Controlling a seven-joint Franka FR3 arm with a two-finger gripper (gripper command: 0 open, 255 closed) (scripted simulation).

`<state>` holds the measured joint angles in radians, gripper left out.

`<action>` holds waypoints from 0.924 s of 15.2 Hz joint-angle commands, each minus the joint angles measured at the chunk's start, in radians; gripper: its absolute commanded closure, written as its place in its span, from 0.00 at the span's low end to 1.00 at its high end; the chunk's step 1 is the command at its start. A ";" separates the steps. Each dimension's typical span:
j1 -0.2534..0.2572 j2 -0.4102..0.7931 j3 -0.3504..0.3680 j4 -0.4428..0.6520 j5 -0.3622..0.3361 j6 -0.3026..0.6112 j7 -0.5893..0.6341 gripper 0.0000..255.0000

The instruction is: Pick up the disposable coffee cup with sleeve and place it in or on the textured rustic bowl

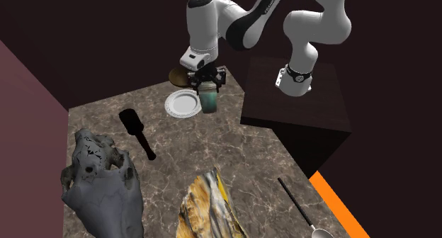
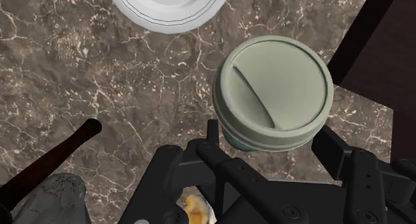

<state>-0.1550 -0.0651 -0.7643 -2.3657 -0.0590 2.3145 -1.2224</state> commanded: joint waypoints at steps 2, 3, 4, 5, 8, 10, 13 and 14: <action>-0.034 -0.004 -0.040 0.011 -0.006 -0.012 -0.072 1.00; -0.045 -0.002 -0.055 0.016 -0.004 -0.015 -0.099 1.00; -0.057 0.002 -0.070 0.023 -0.001 -0.018 -0.128 1.00; -0.067 0.007 -0.085 0.031 0.003 -0.022 -0.157 1.00; -0.101 0.033 -0.130 0.061 0.028 -0.033 -0.252 1.00; -0.123 0.060 -0.159 0.087 0.055 -0.042 -0.321 1.00; -0.164 0.114 -0.195 0.135 0.112 -0.060 -0.434 1.00; -0.181 0.136 -0.204 0.153 0.135 -0.067 -0.474 1.00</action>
<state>-0.3209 0.0523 -0.9577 -2.2298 0.0548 2.2549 -1.6555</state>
